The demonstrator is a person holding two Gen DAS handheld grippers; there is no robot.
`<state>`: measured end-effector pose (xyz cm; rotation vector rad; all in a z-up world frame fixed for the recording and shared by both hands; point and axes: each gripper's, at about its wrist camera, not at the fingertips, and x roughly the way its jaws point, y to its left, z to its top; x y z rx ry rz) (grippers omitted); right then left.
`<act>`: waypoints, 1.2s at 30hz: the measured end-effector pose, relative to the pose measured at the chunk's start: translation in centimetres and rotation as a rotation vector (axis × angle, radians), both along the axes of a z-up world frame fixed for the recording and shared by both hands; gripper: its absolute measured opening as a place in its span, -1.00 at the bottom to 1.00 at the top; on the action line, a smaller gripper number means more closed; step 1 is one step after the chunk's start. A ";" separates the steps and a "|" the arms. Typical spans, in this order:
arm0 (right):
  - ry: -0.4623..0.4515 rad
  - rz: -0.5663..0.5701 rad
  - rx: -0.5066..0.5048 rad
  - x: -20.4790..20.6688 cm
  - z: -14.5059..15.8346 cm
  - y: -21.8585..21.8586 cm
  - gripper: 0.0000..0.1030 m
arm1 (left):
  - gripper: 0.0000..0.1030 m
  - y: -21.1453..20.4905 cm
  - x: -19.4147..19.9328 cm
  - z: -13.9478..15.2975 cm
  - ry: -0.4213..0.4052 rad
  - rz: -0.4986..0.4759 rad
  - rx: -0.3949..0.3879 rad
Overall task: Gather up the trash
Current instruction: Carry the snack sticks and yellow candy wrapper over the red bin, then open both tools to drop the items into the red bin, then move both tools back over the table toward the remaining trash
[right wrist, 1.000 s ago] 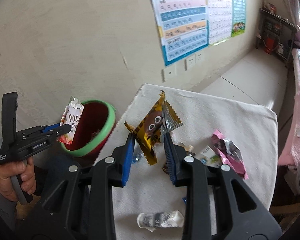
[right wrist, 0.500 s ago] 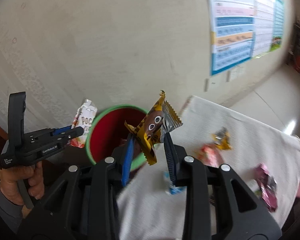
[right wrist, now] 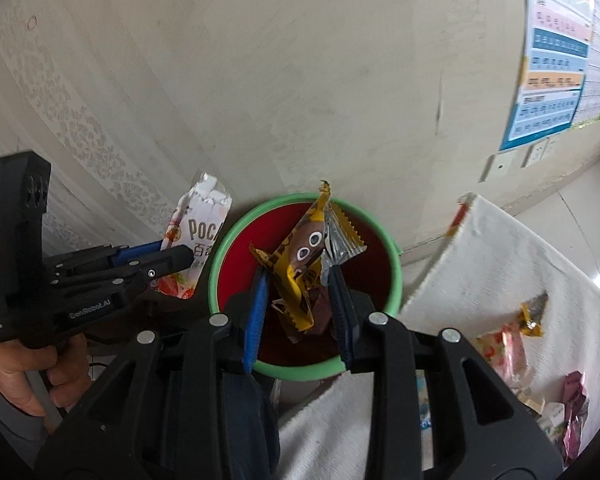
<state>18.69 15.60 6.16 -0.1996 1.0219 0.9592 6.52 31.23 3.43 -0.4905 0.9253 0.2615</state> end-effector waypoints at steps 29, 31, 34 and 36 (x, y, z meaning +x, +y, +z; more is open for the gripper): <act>-0.080 -0.163 -0.052 -2.0 1.8 -6.4 0.83 | 0.84 -2.7 0.1 1.9 -0.065 -0.057 -0.005; -0.087 -0.197 -0.056 -2.2 2.1 -8.2 0.83 | 0.84 -4.0 0.2 1.8 -0.063 -0.082 -0.007; -0.090 -0.247 -0.062 -2.5 2.4 -10.9 0.84 | 0.84 -6.6 0.8 1.6 -0.059 -0.125 -0.009; -0.086 -0.280 -0.065 -2.7 2.4 -12.8 0.84 | 0.84 -8.2 1.2 1.5 -0.058 -0.153 -0.010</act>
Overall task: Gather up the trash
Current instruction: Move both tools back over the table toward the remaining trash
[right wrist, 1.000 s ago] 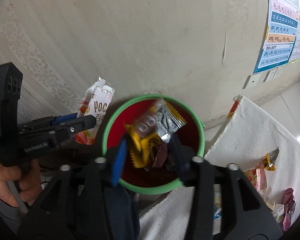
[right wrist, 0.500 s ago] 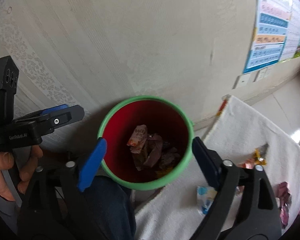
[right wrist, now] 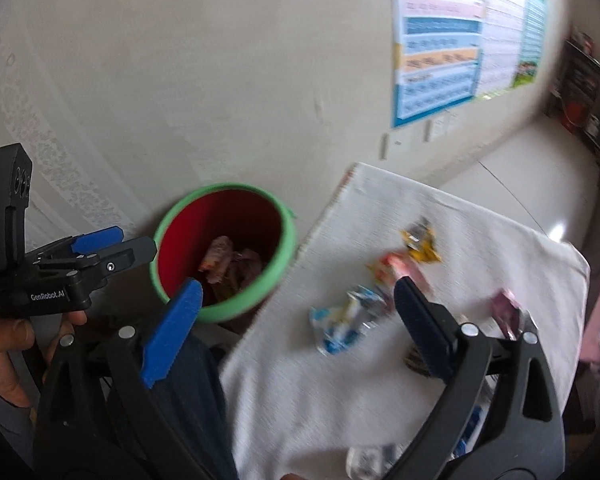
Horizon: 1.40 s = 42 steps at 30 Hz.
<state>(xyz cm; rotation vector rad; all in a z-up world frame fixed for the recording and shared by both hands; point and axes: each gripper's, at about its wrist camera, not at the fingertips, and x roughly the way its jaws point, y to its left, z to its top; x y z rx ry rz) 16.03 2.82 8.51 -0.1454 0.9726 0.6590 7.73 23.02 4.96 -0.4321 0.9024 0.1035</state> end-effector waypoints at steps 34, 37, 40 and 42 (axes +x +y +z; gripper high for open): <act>0.019 -0.378 -0.018 0.0 -2.2 -22.0 0.85 | 0.84 -15.3 4.6 -1.7 0.067 -0.276 0.041; 0.024 -0.373 -0.024 0.2 -2.7 -21.9 0.85 | 0.84 -15.1 4.9 -2.1 0.084 -0.270 0.052; 0.034 -0.375 -0.030 0.7 -3.2 -22.0 0.85 | 0.84 -15.0 5.4 -2.5 0.104 -0.270 0.065; 0.039 -0.377 -0.034 1.0 -3.5 -22.1 0.85 | 0.84 -15.1 5.9 -2.7 0.119 -0.273 0.074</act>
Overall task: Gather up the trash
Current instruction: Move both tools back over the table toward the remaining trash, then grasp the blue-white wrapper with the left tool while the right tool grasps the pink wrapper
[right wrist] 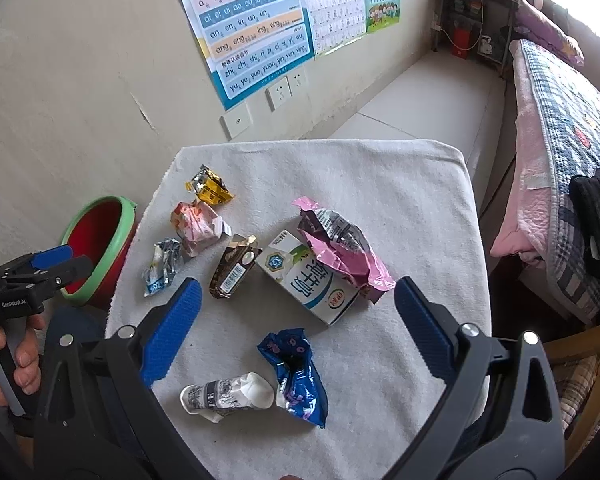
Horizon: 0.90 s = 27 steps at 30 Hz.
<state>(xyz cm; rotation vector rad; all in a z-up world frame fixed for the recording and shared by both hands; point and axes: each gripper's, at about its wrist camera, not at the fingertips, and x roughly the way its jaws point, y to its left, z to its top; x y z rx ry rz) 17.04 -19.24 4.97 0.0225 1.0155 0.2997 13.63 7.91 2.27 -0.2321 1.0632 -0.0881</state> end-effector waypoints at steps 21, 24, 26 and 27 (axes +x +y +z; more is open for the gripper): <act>0.137 -0.026 -0.055 5.8 -7.8 -1.9 0.85 | 0.84 -1.0 5.2 -6.7 0.140 -0.018 0.032; 0.157 -0.027 -0.053 6.3 -8.8 -2.1 0.84 | 0.83 -0.7 5.7 -7.9 0.160 -0.018 0.038; 0.169 -0.028 -0.049 6.7 -9.4 -2.1 0.82 | 0.83 -0.5 6.1 -8.7 0.174 -0.013 0.036; 0.174 -0.026 -0.046 6.9 -9.6 -2.0 0.79 | 0.82 -0.4 6.2 -9.1 0.177 -0.010 0.035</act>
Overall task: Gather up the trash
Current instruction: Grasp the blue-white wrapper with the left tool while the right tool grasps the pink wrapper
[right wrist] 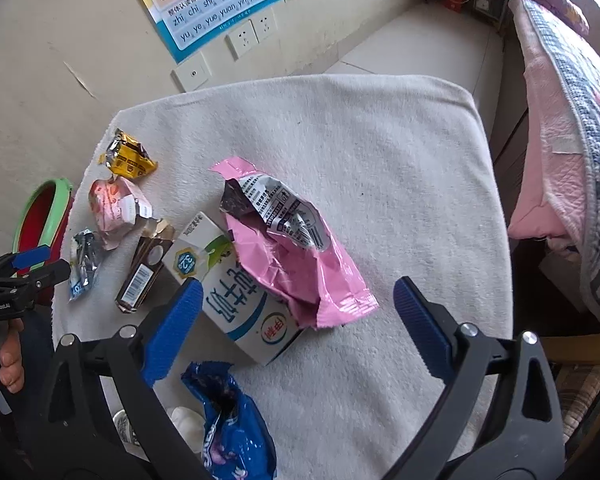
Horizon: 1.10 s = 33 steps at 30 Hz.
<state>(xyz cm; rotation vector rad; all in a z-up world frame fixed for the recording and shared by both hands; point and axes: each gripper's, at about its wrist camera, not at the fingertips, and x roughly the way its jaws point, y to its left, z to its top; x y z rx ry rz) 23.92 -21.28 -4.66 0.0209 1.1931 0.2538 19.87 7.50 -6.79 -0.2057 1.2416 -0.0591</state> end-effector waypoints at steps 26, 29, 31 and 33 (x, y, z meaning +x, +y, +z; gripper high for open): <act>0.078 -0.018 0.076 1.8 -1.9 -0.6 0.12 | -0.46 -0.4 0.1 -2.2 0.054 -0.040 0.022; 0.071 -0.031 0.078 1.8 -1.6 -1.1 0.16 | -0.46 -0.3 -0.1 -2.2 0.056 -0.034 0.021; 0.071 -0.058 0.118 1.8 -1.4 -1.9 0.16 | -0.46 -0.1 -0.3 -2.0 0.052 -0.031 0.022; 0.052 -0.076 0.128 1.9 -1.0 -2.4 0.16 | -0.46 -0.1 -0.3 -1.9 0.048 -0.028 0.020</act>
